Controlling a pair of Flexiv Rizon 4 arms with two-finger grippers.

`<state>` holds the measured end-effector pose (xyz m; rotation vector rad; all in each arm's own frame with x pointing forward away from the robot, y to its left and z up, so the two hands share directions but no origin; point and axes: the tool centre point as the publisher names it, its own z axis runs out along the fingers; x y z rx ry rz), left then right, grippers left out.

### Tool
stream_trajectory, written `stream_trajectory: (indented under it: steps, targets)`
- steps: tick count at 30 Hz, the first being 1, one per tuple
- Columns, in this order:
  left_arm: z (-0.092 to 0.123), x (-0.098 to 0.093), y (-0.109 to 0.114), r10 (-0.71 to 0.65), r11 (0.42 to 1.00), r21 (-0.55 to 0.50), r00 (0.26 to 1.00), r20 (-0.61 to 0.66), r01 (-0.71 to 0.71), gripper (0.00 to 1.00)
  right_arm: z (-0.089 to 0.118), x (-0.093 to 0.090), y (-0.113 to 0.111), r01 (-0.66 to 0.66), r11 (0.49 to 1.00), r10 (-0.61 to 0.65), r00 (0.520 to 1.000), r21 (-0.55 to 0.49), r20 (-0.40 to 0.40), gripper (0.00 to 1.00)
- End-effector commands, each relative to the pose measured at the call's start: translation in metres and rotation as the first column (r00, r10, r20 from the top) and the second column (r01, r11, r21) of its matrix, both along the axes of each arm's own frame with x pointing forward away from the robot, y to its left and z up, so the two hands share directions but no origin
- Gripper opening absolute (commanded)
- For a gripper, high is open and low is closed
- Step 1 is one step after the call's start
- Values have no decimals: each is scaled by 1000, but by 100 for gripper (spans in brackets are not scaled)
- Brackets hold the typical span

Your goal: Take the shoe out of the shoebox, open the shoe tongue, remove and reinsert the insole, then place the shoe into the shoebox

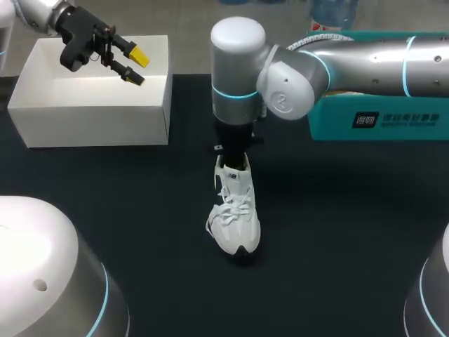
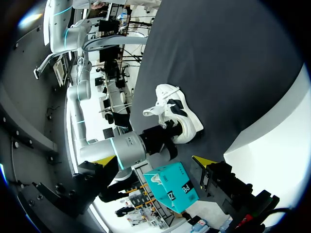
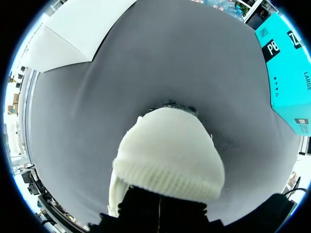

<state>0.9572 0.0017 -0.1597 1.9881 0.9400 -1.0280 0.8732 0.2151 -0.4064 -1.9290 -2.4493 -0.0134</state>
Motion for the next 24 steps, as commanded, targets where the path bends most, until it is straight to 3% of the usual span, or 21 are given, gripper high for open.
stream_trajectory:
  steps: [1, 5, 8, 15, 24]
  targets:
    - [1, 0, 0, -1, 1000, 4, 1000, 2, 1, 100, 4, -5, -2, 3, 1000, -3, 1000, -6, 0, 0]
    - [1, 0, 0, -1, 1000, 4, 1000, 2, 1, 100, 25, -11, -4, 6, 1000, -5, 1000, 4, -19, 0]
    - [1, 0, 0, -1, 1000, 4, 1000, 2, 1, 100, 29, -10, -11, -22, 998, 30, 991, 58, -131, 0]
    - [1, 0, 0, -1, 1000, 4, 1000, 2, 1, 100, 50, -26, -12, -21, 999, 32, 971, 49, -237, 0]
    - [1, 0, 0, -1, 1000, 4, 1000, 2, 1, 100, 57, -40, -8, -20, 998, 40, 937, 63, -346, 0]
